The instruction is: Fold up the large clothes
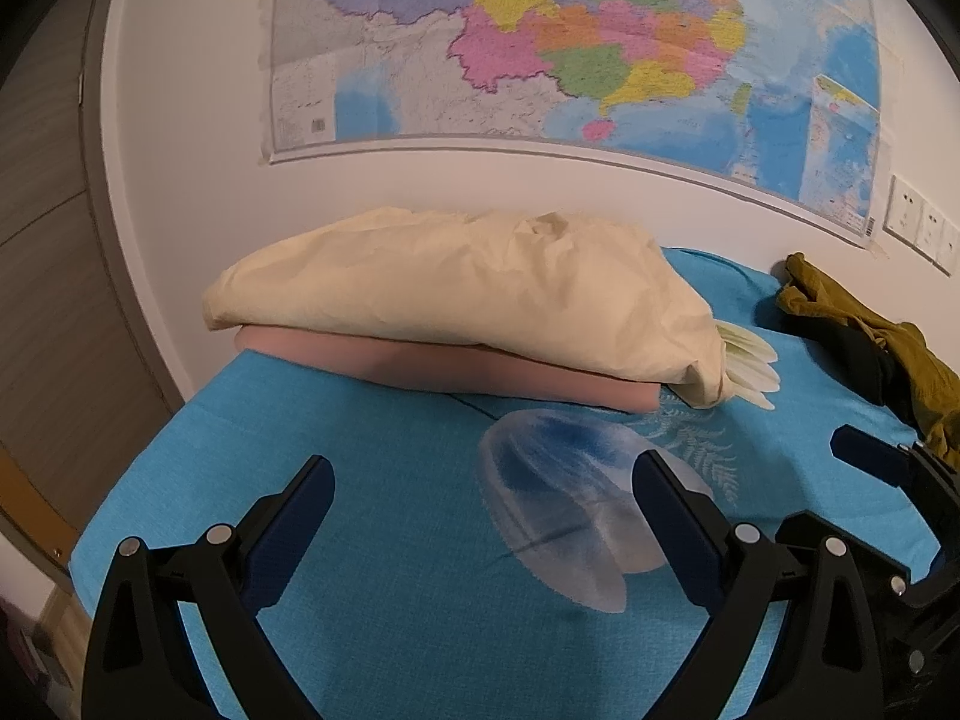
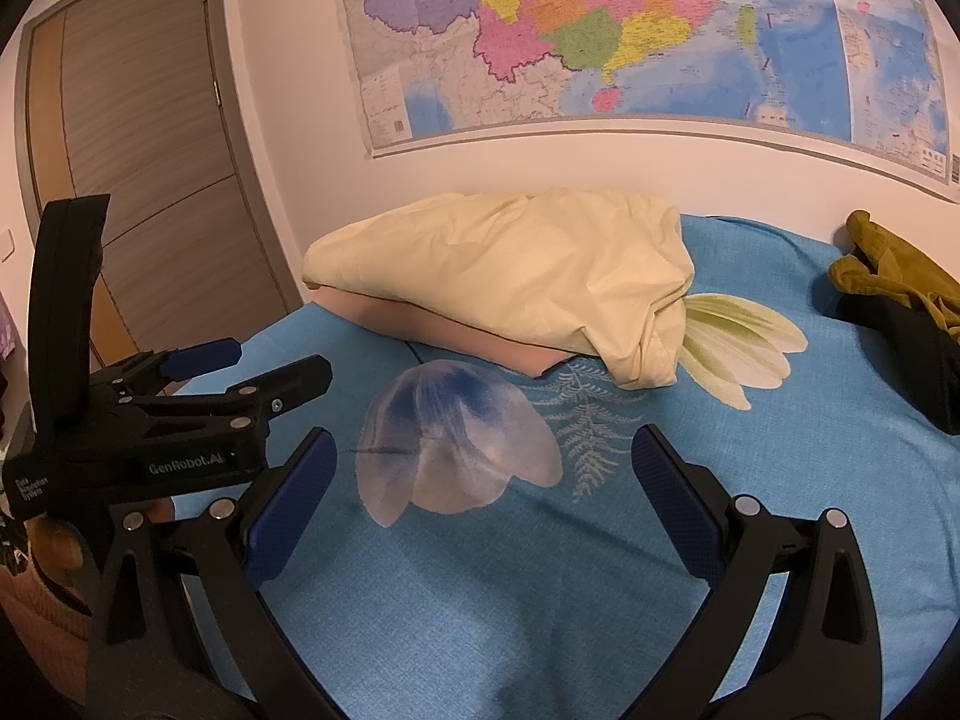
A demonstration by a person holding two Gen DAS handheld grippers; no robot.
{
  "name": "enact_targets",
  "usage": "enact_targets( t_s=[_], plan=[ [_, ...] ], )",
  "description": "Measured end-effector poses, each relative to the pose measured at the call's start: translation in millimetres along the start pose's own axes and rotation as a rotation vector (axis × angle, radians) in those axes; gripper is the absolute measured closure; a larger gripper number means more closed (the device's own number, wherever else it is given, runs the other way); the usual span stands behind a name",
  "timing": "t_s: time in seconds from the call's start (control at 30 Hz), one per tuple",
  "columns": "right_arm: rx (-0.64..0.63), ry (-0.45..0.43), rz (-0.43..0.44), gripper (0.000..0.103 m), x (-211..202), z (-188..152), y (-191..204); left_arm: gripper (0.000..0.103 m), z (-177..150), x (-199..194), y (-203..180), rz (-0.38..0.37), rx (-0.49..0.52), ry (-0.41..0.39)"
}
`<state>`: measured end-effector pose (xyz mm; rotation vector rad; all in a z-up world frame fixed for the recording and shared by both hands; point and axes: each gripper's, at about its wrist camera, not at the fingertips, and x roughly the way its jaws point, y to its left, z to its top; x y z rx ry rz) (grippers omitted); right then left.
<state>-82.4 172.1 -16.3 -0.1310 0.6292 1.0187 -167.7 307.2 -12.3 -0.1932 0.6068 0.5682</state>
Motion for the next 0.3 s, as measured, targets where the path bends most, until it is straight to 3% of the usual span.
enact_targets(
  t_s=[0.13, 0.3],
  plan=[
    [0.025, -0.007, -0.022, 0.006, -8, -3, -10, 0.007, -1, 4, -8, -0.036, 0.002, 0.026],
    [0.077, -0.024, -0.097, 0.006, -27, -11, -32, 0.007, -3, 14, -26, -0.156, -0.011, 0.08]
  ],
)
